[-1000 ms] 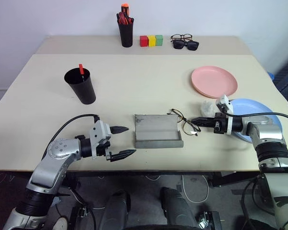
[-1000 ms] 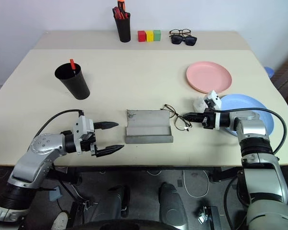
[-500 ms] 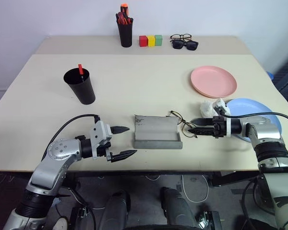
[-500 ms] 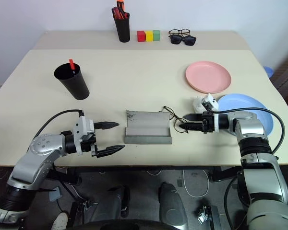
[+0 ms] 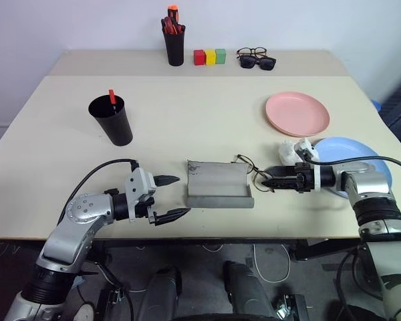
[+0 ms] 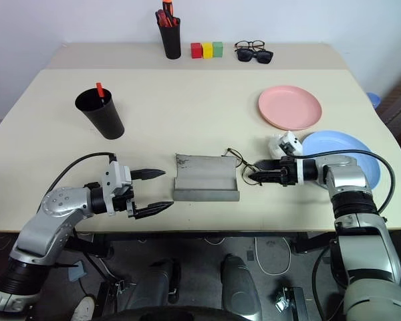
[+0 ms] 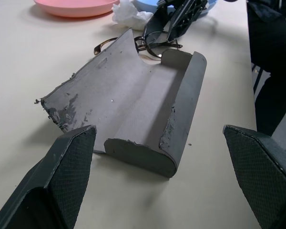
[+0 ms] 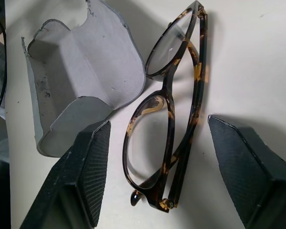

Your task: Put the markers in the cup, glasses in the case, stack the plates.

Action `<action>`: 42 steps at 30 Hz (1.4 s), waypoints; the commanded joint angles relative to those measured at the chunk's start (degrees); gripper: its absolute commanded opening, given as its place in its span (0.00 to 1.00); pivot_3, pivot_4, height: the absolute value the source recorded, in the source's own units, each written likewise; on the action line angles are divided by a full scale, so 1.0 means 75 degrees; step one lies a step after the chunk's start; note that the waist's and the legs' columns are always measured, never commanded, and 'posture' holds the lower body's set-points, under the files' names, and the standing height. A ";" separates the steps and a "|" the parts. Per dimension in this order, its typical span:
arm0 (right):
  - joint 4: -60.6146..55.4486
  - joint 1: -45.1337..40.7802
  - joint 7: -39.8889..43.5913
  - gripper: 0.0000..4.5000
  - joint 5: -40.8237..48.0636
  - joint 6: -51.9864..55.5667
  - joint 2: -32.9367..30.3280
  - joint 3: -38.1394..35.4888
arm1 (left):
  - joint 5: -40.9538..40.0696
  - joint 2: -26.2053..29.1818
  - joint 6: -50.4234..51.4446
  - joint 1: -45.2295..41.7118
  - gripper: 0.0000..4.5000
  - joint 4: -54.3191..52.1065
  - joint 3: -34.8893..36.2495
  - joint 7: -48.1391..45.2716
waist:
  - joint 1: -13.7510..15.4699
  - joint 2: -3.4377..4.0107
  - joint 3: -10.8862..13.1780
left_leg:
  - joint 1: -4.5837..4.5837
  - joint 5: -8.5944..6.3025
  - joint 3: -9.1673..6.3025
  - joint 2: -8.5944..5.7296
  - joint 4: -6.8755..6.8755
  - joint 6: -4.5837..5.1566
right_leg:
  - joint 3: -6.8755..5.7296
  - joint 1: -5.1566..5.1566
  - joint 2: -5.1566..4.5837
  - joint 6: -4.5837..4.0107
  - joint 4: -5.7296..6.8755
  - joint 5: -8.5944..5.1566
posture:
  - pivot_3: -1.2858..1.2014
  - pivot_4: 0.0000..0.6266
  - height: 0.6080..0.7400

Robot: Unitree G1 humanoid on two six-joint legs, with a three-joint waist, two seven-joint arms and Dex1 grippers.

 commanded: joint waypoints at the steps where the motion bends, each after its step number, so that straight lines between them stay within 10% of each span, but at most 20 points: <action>1: -0.0178 -0.0092 0.0052 0.45 0.0022 0.0028 0.0085 0.0068 | -0.0086 0.0027 0.0004 0.0032 0.98 -0.0327 0.0035 0.0029 | -0.0002 0.0000 0.0000 | 0.0000 0.0000 0.0000 0.0000 0.0000 0.0000 | 0.0000 0.0000 0.0000 0.0000 0.0000 0.0000 | 0.52 0.24 1.00; 5: -0.0162 -0.0113 0.0036 0.01 0.0032 0.0014 0.0119 0.0092 | -0.0080 0.0019 0.0013 0.0042 0.98 -0.0345 0.0030 0.0053 | -0.0011 -0.0001 -0.0002 | 0.0001 0.0000 0.0001 0.0000 0.0001 0.0000 | 0.0001 0.0001 0.0000 0.0000 0.0000 0.0000 | 0.52 0.24 1.00; 24: 0.0001 -0.0425 -0.1893 0.01 0.0452 -0.2268 0.0296 -0.1394 | -0.0008 -0.0172 -0.0009 -0.0193 0.98 -0.0046 -0.0082 0.0133 | 0.0003 -0.0006 -0.0005 | 0.0019 0.0000 0.0002 0.0000 -0.0005 -0.0001 | 0.0002 0.0017 0.0000 -0.0004 -0.0003 0.0002 | 0.52 0.24 1.00; 42: -0.5712 0.1900 -0.1763 0.01 0.2693 0.0830 0.0545 -0.0894 | 0.0020 -0.0009 -0.0223 -0.0496 0.98 0.0881 0.0173 -0.0020 | 0.0013 -0.0004 -0.0003 | 0.0010 0.0000 -0.0002 0.0003 -0.0013 0.0000 | 0.0000 0.0004 0.0000 -0.0003 -0.0002 0.0000 | 0.52 0.24 1.00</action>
